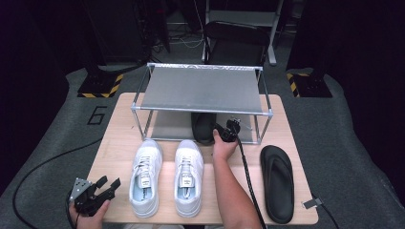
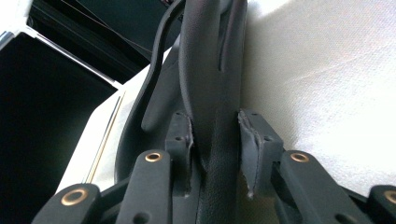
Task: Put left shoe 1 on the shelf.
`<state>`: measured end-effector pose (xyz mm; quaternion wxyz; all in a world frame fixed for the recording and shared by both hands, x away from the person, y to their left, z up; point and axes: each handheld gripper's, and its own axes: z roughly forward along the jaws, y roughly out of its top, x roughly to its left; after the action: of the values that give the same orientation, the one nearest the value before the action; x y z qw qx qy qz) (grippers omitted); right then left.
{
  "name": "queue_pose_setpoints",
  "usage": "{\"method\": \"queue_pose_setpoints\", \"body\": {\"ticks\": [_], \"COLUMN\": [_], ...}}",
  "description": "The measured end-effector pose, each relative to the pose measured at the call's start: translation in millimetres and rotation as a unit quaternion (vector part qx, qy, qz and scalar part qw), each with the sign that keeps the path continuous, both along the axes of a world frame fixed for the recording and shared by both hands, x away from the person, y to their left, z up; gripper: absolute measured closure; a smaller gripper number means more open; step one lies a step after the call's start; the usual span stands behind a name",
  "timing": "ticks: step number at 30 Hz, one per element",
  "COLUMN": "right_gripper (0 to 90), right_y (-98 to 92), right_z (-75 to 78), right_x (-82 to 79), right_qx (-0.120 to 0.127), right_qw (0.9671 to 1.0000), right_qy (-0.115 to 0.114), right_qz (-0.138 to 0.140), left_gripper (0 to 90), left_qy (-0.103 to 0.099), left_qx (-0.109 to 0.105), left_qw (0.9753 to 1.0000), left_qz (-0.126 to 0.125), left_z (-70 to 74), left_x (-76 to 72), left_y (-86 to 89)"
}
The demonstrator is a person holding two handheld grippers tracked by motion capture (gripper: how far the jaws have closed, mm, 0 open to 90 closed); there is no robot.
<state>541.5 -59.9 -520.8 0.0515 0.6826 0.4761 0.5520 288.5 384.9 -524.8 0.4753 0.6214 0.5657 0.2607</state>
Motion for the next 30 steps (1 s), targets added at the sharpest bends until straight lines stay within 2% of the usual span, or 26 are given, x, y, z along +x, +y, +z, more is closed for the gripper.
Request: {"method": "queue_pose_setpoints", "body": {"ticks": [2, 3, 4, 5, 7, 8, 9, 10, 12, 13, 14, 15, 16, 17, 19, 20, 22, 24, 26, 27, 28, 29, 30], "right_gripper": [66.4, 66.4, 66.4, 66.4, 66.2, 66.1, 66.0, 65.9, 65.6, 65.5, 65.4, 65.0, 64.7, 63.6, 59.7, 58.2, 56.8, 56.0, 56.0, 55.9, 55.9, 56.0, 56.3], "right_y": [1.7, 1.7, 1.7, 2.5, 3.0, 3.2, 2.7, 2.4, 2.7, 2.7, 2.4, 3.2, 3.2, 2.5, 1.7, 1.7, 0.8, -1.4, -3.0, -4.4, -4.9, -6.7, -7.8], "right_z": [-0.2, -0.2, -0.2, 0.4, -0.8, -1.5, -2.4, -1.7, -4.5, -3.8, -4.9, -4.5, -3.8, -4.9, -5.7, -4.1, 0.0, 2.1, 4.7, 5.4, 6.3, 7.1, 7.9], "right_x": [1.1, 1.1, 2.2, 2.5, 4.4, 5.5, 5.7, 4.8, 7.4, 6.5, 7.1, 7.0, 6.4, 6.5, 6.6, 6.2, 4.4, 4.1, 1.8, -1.0, -4.5, -9.6, -16.9], "right_qx": [-0.017, -0.017, -0.004, -0.011, -0.019, -0.029, -0.029, -0.013, -0.027, -0.016, -0.022, -0.024, -0.018, -0.023, -0.036, -0.048, -0.055, -0.073, -0.066, -0.063, -0.064, -0.051, -0.063], "right_qw": [0.9997, 0.9997, 1.0000, 0.9998, 0.9998, 0.9993, 0.9994, 0.9998, 0.9994, 0.9997, 0.9996, 0.9993, 0.9995, 0.9996, 0.9991, 0.9983, 0.9983, 0.9972, 0.9976, 0.9980, 0.9978, 0.9986, 0.9980], "right_qy": [0.010, 0.010, 0.001, 0.013, 0.010, 0.020, 0.015, 0.016, 0.020, 0.018, 0.015, 0.026, 0.027, 0.019, 0.021, 0.030, 0.017, 0.010, 0.013, 0.003, 0.010, -0.013, -0.006], "right_qz": [-0.012, -0.012, -0.004, -0.007, -0.006, -0.014, -0.008, 0.001, -0.009, -0.002, -0.004, -0.009, -0.007, -0.002, -0.003, -0.014, -0.010, -0.012, -0.013, -0.008, -0.012, 0.006, 0.007], "left_gripper": [38.0, 38.1, 38.1, 38.0, 38.0, 38.0, 38.0, 38.0, 38.0, 38.0, 38.0, 38.0, 38.0, 38.0, 38.0, 38.0, 38.0, 38.0, 38.0, 38.0, 38.0, 38.0, 38.0], "left_qy": [0.001, 0.001, 0.000, -0.002, -0.002, -0.002, -0.002, -0.003, 0.000, 0.001, -0.004, -0.002, -0.002, 0.000, 0.001, 0.001, 0.000, 0.000, 0.001, 0.001, 0.000, -0.001, -0.003], "left_qx": [0.000, 0.000, 0.000, 0.000, -0.001, -0.001, -0.001, -0.002, -0.002, -0.002, -0.003, -0.002, -0.001, 0.000, 0.001, 0.001, 0.002, 0.000, 0.000, 0.000, 0.000, -0.002, -0.002], "left_qw": [1.0000, 1.0000, 1.0000, 1.0000, 1.0000, 1.0000, 1.0000, 1.0000, 1.0000, 1.0000, 1.0000, 1.0000, 1.0000, 1.0000, 1.0000, 1.0000, 1.0000, 1.0000, 1.0000, 1.0000, 1.0000, 1.0000, 1.0000], "left_qz": [0.000, 0.000, 0.000, -0.001, 0.001, 0.001, 0.001, 0.000, 0.000, 0.000, 0.002, 0.002, 0.001, -0.002, -0.002, -0.002, -0.002, -0.001, -0.002, -0.002, -0.003, -0.002, -0.002], "left_z": [-0.2, -0.2, -0.1, -0.2, -0.2, -0.2, -0.2, -0.4, 0.1, 0.1, -0.5, -0.3, -0.2, 0.0, 0.1, 0.1, 0.2, 0.1, 0.2, 0.2, 0.3, 0.4, 0.5], "left_x": [-0.1, -0.1, -0.3, -0.3, -0.8, -0.8, -0.8, -0.8, -1.2, -1.2, -0.9, -1.0, -1.0, -0.9, -0.8, -0.7, -0.8, -0.6, -0.5, -0.3, -0.1, 0.3, 0.5], "left_y": [0.3, 0.3, 0.4, 0.7, 0.5, 0.5, 0.5, 0.6, 1.0, 1.0, 0.4, 0.3, 0.2, 0.3, 0.1, 0.0, 0.2, -0.1, -0.1, -0.2, -0.2, -0.2, -0.1]}}
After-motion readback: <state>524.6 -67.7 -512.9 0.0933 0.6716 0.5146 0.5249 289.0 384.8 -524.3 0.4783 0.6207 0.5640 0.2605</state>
